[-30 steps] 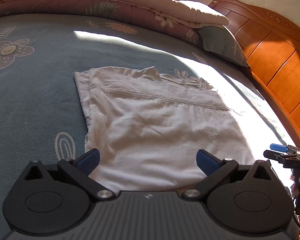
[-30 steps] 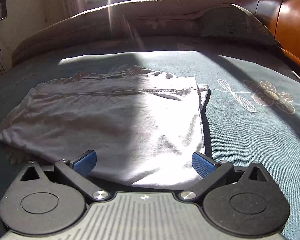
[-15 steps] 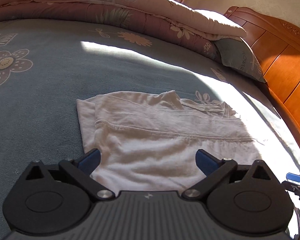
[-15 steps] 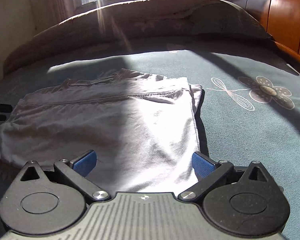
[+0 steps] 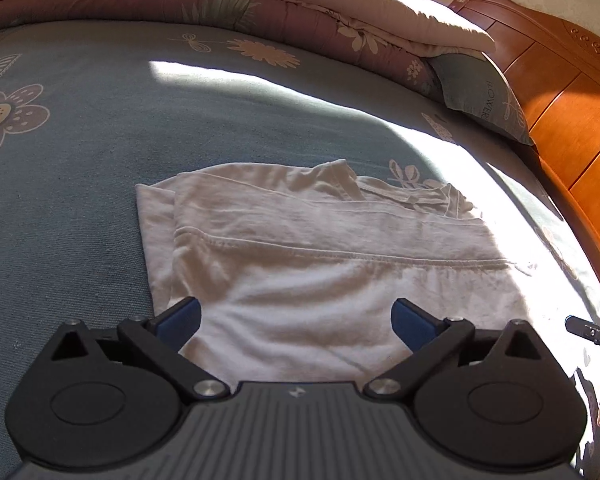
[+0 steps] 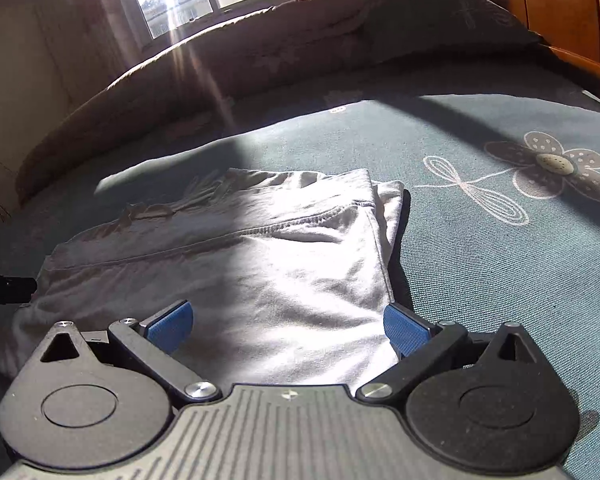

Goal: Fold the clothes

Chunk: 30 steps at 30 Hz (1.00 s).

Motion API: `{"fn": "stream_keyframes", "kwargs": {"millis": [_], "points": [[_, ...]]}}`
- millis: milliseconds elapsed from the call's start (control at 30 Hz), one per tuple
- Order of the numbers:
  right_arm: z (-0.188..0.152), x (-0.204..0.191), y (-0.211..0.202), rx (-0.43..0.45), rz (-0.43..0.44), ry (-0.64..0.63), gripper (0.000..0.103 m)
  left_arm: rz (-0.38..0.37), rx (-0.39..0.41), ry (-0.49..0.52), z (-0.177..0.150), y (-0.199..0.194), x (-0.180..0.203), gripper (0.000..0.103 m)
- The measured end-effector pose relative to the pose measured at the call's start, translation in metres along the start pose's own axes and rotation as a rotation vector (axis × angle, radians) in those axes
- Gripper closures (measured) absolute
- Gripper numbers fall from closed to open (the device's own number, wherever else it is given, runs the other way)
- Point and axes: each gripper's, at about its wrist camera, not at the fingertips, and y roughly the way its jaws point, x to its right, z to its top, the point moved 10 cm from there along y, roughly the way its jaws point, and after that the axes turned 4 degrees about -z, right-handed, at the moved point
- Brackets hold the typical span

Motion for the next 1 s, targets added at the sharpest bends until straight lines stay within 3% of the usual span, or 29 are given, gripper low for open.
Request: {"fn": "stream_keyframes", "kwargs": {"millis": [133, 233, 433, 567, 667, 733, 900, 1000], "points": [[-0.012, -0.007, -0.028, -0.013, 0.081, 0.082, 0.000, -0.073, -0.002, 0.003, -0.021, -0.023, 0.027, 0.002], [-0.028, -0.014, -0.043, -0.041, 0.094, 0.059, 0.000, -0.024, -0.030, 0.186, -0.045, -0.030, 0.052, 0.002], [-0.067, -0.049, -0.064, -0.102, -0.075, -0.442, 0.000, 0.156, -0.129, 0.683, -0.092, -0.032, 0.094, 0.001], [-0.089, -0.071, -0.072, -0.103, -0.150, -0.784, 0.000, 0.261, -0.163, 0.976, -0.113, -0.036, 0.100, 0.001], [-0.099, -0.080, -0.065, -0.101, -0.211, -0.965, 0.000, 0.322, -0.160, 1.106, -0.118, -0.023, 0.101, 0.001], [-0.101, -0.095, -0.057, -0.075, -0.208, -1.040, 0.000, 0.362, -0.157, 1.188, -0.121, -0.013, 0.101, 0.001], [-0.098, -0.138, -0.032, -0.008, -0.165, -1.129, 0.000, 0.335, -0.099, 1.231, -0.110, 0.010, 0.118, 0.000], [-0.088, -0.149, -0.017, 0.013, -0.159, -1.112, 0.000, 0.288, -0.115, 1.198, -0.103, 0.018, 0.117, 0.000]]}}
